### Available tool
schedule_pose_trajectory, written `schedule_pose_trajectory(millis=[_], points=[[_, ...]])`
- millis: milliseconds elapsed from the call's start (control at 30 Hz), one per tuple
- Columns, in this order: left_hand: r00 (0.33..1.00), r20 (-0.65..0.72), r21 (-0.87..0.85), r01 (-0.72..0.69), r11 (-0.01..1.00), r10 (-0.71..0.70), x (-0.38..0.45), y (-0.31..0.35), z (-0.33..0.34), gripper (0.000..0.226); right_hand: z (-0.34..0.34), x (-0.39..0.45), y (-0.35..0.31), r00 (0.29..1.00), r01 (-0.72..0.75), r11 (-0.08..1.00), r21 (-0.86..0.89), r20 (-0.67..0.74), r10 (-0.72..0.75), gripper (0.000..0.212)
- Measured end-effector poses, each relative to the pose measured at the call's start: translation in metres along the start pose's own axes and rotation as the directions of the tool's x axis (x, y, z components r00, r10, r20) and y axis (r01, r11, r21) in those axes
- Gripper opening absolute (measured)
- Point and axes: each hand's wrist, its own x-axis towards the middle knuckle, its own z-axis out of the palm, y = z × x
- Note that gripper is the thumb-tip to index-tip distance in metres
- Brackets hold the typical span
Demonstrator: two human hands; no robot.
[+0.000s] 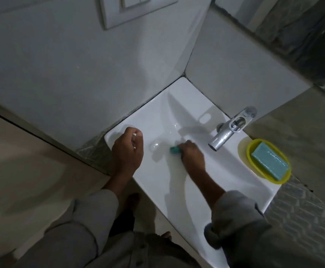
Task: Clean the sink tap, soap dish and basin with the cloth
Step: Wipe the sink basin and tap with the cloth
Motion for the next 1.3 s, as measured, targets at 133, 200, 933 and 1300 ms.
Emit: schedule_pose_trajectory(millis=[133, 200, 933, 1300], points=[[1.000, 0.014, -0.009, -0.006, 1.000, 0.006, -0.001, -0.002, -0.002, 0.039, 0.000, -0.004, 0.029, 0.984, -0.158, 0.987, -0.015, -0.089, 0.156, 0.026], [1.000, -0.003, -0.055, -0.023, 0.998, 0.023, -0.001, -0.003, -0.003, 0.039, 0.003, -0.011, 0.024, 0.949, -0.257, 0.948, 0.190, -0.136, 0.284, 0.024], [0.976, -0.216, -0.172, -0.050, 0.984, 0.012, 0.000, -0.012, -0.005, 0.028, -0.015, 0.065, -0.139, 0.930, 0.170, 0.682, 0.711, -0.344, 0.128, 0.010], [0.970, -0.243, -0.217, -0.041, 0.975, -0.014, 0.000, -0.009, -0.008, 0.032, 0.000, 0.035, -0.156, 0.947, 0.194, 0.716, 0.670, -0.319, 0.042, 0.006]])
